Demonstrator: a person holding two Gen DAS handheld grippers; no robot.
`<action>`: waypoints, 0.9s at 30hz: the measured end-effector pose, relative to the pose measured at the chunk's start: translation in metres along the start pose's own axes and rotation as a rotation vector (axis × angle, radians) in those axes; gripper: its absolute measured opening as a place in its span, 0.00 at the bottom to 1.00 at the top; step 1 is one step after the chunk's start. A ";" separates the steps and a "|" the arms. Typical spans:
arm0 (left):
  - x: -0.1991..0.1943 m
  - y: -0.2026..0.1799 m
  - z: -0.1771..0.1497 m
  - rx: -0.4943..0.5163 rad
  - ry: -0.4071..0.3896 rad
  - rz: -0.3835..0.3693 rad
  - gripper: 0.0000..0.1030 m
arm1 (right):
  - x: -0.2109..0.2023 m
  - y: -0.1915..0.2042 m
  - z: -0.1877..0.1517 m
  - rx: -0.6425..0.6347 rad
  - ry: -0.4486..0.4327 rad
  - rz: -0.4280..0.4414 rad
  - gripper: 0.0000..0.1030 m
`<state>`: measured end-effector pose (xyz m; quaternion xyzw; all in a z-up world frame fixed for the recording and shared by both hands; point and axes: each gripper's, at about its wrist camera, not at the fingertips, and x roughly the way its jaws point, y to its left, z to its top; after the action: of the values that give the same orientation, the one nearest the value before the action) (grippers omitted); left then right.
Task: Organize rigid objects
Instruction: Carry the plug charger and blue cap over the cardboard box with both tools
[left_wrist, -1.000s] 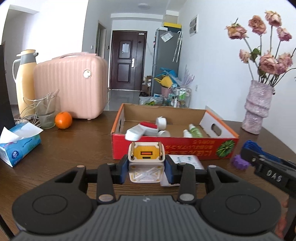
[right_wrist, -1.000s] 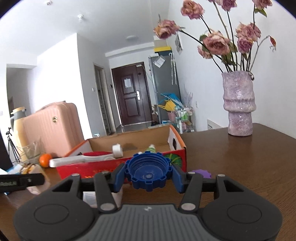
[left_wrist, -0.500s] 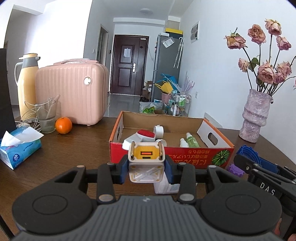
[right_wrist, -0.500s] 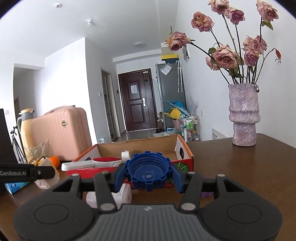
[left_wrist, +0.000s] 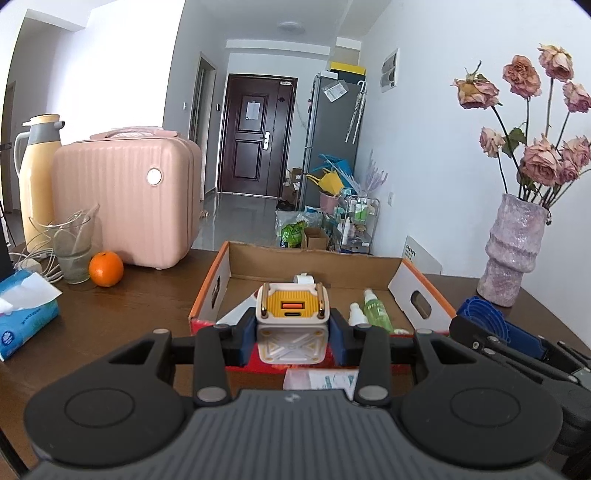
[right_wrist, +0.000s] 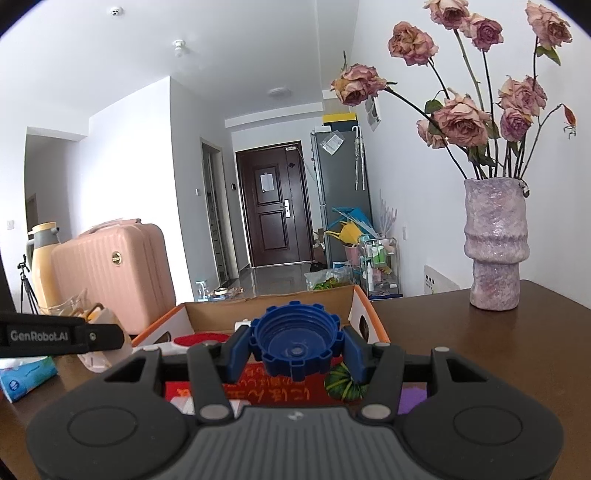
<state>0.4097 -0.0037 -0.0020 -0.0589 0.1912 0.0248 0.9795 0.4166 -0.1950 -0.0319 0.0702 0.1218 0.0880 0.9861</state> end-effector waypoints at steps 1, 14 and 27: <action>0.003 -0.001 0.002 -0.002 -0.002 -0.001 0.39 | 0.004 -0.001 0.002 0.001 0.000 0.000 0.50; 0.060 -0.013 0.020 -0.008 -0.002 -0.010 0.39 | 0.059 -0.015 0.013 0.036 0.001 -0.007 0.50; 0.115 -0.024 0.029 0.022 0.024 -0.020 0.39 | 0.109 -0.017 0.014 0.021 0.030 -0.019 0.50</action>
<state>0.5286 -0.0206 -0.0162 -0.0501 0.2024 0.0122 0.9779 0.5268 -0.1921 -0.0455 0.0780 0.1383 0.0782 0.9842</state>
